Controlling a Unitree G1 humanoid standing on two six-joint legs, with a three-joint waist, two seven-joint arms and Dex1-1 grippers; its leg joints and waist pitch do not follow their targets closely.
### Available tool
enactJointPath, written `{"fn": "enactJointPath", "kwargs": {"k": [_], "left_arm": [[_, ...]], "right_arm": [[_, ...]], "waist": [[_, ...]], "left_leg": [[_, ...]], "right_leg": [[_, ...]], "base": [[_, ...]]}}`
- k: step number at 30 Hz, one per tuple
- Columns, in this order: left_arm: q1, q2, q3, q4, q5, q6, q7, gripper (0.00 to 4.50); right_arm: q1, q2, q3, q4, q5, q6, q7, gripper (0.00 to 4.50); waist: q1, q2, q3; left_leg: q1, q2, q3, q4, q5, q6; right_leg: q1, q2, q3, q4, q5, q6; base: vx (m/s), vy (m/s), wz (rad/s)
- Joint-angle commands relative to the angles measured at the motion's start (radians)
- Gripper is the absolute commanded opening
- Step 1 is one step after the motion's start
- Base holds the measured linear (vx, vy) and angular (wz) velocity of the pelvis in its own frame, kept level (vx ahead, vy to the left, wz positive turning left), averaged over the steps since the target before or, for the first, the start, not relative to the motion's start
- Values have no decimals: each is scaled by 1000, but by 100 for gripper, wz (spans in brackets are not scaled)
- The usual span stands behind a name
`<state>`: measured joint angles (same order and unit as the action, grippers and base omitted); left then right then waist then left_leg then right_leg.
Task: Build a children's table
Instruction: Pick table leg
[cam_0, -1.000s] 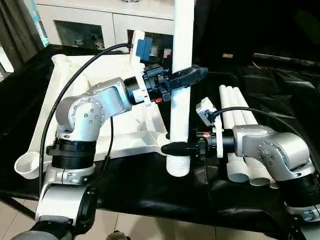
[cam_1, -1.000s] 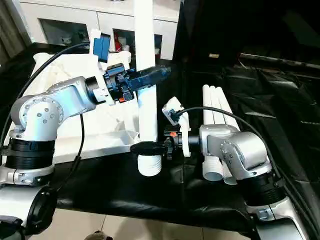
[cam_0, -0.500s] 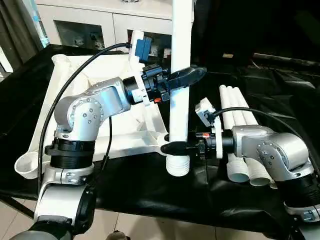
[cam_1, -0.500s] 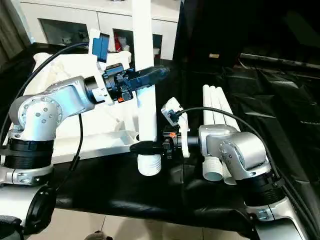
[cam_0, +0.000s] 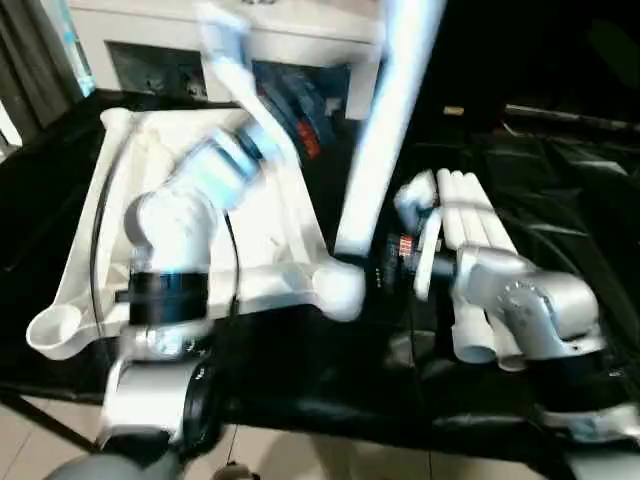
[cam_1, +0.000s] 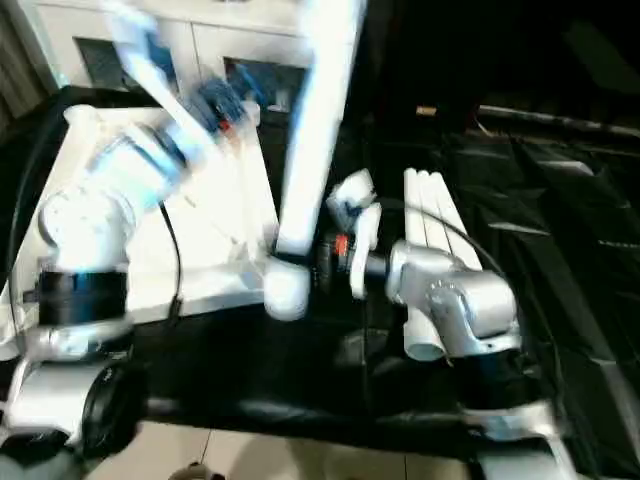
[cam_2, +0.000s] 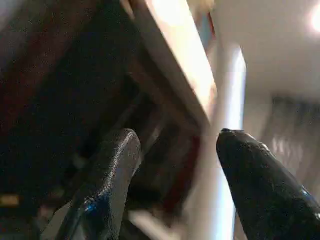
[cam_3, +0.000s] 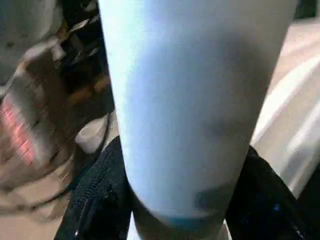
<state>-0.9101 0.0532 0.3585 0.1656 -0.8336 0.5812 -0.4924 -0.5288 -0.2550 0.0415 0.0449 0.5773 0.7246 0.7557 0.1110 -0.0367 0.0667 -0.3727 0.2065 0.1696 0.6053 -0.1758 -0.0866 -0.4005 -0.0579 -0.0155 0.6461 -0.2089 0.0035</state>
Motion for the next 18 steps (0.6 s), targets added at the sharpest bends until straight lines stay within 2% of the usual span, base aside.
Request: {"fn": "enactJointPath", "kwargs": {"k": [1, 2, 3, 4, 5, 6, 7, 8, 9, 10, 11, 12, 13, 14, 15, 16, 18], "left_arm": [[5, 6, 31, 13, -21, -30, 21, 300], [16, 18, 42, 8, -17, -42, 22, 300], [22, 27, 44, 4, -11, -44, 20, 300], [39, 54, 30, -1, 22, -35, 14, 300], [57, 88, 0, -2, 78, -36, 3, 300], [93, 146, -69, -1, 175, -61, -36, 300], [150, 235, -187, 11, 310, -115, -99, 300], [182, 282, -250, 21, 375, -145, -137, 300], [196, 299, -274, 25, 396, -159, -154, 300], [222, 330, -318, 32, 437, -185, -186, 300], [283, 401, -424, 45, 528, -249, -264, 300], [314, 423, -465, 46, 551, -276, -310, 300], [319, 426, -471, 46, 555, -279, -317, 300], [368, 462, -537, 44, 586, -310, -387, 300], [378, 470, -554, 41, 594, -320, -406, 300], [379, 471, -555, 41, 594, -320, -407, 300], [414, 506, -629, 42, 625, -340, -480, 300]], "right_arm": [[-9, 21, -28, 22, -37, -73, -62, 191], [-12, 39, -34, 55, -76, -126, -118, 191], [-13, 45, -34, 74, -100, -155, -147, 191], [-13, 52, -34, 97, -129, -195, -175, 191], [-13, 56, -32, 116, -155, -223, -197, 191], [-15, 64, -33, 141, -187, -260, -238, 191], [-15, 69, -19, 166, -226, -308, -260, 191], [-13, 65, -1, 174, -244, -329, -251, 191], [-12, 62, 4, 177, -250, -327, -254, 191], [-12, 57, 14, 183, -263, -324, -260, 191], [-5, 44, 29, 192, -285, -319, -275, 191], [1, 42, 26, 192, -285, -314, -276, 191], [2, 42, 26, 192, -285, -314, -277, 191], [15, 40, 22, 191, -288, -321, -268, 191], [18, 41, 21, 194, -290, -327, -267, 191], [18, 41, 21, 194, -290, -327, -267, 191], [27, 39, 22, 202, -295, -340, -254, 191]], "waist": [[2, -6, -82], [1, -3, -82], [1, -8, -81], [1, -6, -81], [4, -13, -81], [0, -16, -78], [-2, -7, -79], [-6, 1, -78], [-8, -1, -79], [-3, 13, -82], [-3, 8, -82], [-2, 7, -82], [-4, 0, -82], [-3, 4, -82], [-3, 9, -81], [-4, 8, -81], [-5, 10, -77]], "left_leg": [[9, 3, 4, -58, -79, -14], [9, 2, 4, -58, -77, -17], [7, 3, 4, -59, -69, -22], [9, 2, 5, -61, -74, -26], [10, 6, 4, -62, -70, -29], [12, 6, 6, -65, -81, -31], [13, 9, 4, -67, -88, -36], [16, 10, 2, -70, -104, -46], [17, 10, 4, -70, -99, -52], [19, 10, -1, -70, -88, -55], [21, 9, 3, -69, -78, -58], [18, 9, 1, -70, -77, -57], [15, 8, 3, -71, -75, -55], [15, 9, 3, -71, -81, -57], [15, 9, 4, -72, -91, -61], [16, 9, 5, -72, -96, -63], [17, 8, 5, -75, -139, -70]], "right_leg": [[64, -51, 25, -68, 27, -219], [61, -51, 24, -67, 26, -215], [59, -54, 24, -65, 14, -210], [59, -52, 24, -68, 1, -206], [56, -55, 23, -65, -26, -188], [53, -53, 23, -70, -47, -178], [50, -54, 24, -72, -79, -147], [46, -53, 25, -74, -103, -118], [47, -52, 26, -71, -84, -112], [45, -53, 25, -70, -69, -108], [44, -50, 25, -66, -1, -130], [46, -51, 25, -64, 6, -133], [48, -50, 26, -63, 12, -137], [49, -52, 27, -61, 22, -145], [47, -52, 27, -61, 25, -152], [48, -53, 28, -61, 26, -155], [46, -53, 28, -65, -12, -169]], "base": [[0, 0, 0], [0, 0, 0], [0, 0, 0], [0, 0, 0], [0, 0, 0], [0, 0, 0], [0, 0, 0], [0, 0, 0], [0, 0, 0], [0, 0, 0], [0, 0, 0], [0, 0, 0], [0, 0, 0], [0, 0, 0], [0, 0, 0], [0, 0, 0], [0, 0, 0]]}}
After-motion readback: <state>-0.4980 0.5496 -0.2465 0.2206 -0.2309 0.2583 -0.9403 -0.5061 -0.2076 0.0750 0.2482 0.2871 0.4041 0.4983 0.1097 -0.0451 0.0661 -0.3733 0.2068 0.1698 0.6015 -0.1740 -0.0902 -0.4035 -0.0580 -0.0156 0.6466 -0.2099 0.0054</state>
